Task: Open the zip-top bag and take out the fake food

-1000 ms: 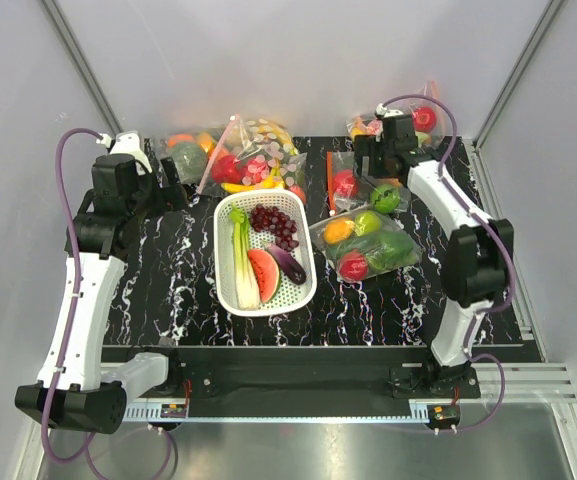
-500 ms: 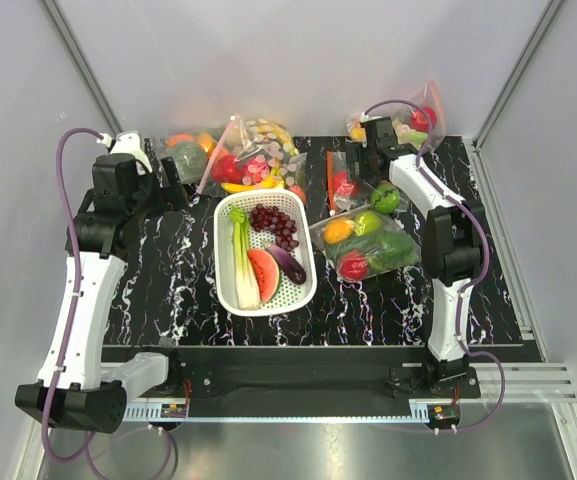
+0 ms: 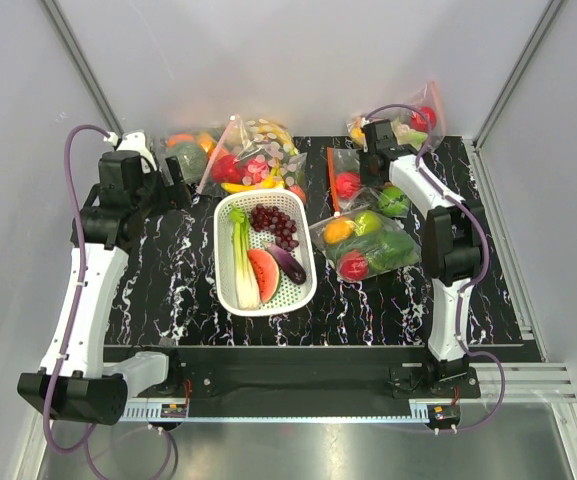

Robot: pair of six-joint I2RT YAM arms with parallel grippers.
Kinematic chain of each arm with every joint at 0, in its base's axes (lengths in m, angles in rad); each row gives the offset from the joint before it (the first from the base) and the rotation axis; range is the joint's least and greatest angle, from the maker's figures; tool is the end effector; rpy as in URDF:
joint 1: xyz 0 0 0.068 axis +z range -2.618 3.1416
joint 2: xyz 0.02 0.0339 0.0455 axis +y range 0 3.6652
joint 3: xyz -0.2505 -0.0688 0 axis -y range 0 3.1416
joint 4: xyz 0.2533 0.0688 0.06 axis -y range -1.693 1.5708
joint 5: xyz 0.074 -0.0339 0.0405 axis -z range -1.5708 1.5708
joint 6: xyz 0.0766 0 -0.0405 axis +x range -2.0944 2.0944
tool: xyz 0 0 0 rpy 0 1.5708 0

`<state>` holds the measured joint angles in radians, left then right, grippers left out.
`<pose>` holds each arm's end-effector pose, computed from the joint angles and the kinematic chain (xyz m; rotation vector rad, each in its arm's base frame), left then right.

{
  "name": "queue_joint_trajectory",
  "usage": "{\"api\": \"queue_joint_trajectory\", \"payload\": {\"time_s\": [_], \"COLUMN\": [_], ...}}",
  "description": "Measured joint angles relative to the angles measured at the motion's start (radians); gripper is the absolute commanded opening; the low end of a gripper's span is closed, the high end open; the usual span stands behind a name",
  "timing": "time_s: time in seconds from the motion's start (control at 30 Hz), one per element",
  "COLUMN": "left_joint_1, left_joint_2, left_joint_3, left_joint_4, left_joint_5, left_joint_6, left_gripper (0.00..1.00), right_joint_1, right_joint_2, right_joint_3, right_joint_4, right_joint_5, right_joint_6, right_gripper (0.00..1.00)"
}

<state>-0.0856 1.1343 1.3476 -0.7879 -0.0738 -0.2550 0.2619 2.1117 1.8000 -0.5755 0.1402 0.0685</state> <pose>0.2747 -0.0179 0.3710 -0.2244 2.1343 -0.1197 0.4887 0.1199 0.1915 -0.1753 2.4399 -0.0263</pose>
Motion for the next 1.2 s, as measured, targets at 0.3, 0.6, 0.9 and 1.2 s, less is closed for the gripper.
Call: {"api": "queue_joint_trajectory", "payload": {"time_s": [0.3, 0.6, 0.9, 1.2], "left_joint_1": [0.000, -0.021, -0.239, -0.496], "left_joint_2": [-0.001, -0.001, 0.055, 0.168], "left_joint_3": [0.000, -0.003, -0.021, -0.042], "left_joint_4": [0.027, 0.136, 0.332, 0.492], "left_joint_5": [0.034, 0.167, 0.306, 0.394], "left_joint_6": [-0.003, -0.060, -0.209, -0.195], "left_gripper": [0.99, 0.99, 0.99, 0.98], "right_joint_1": [0.000, 0.000, 0.001, 0.010], "right_joint_2": [-0.016, -0.167, -0.397, -0.547], "right_joint_3": [0.096, 0.114, 0.028, -0.095], "right_joint_4": [-0.087, -0.173, -0.185, -0.206], "right_joint_5": [0.003, -0.003, -0.091, -0.274], "right_joint_6": [-0.001, 0.002, 0.048, 0.101], "right_gripper": [0.00, 0.00, 0.00, 0.00]}}
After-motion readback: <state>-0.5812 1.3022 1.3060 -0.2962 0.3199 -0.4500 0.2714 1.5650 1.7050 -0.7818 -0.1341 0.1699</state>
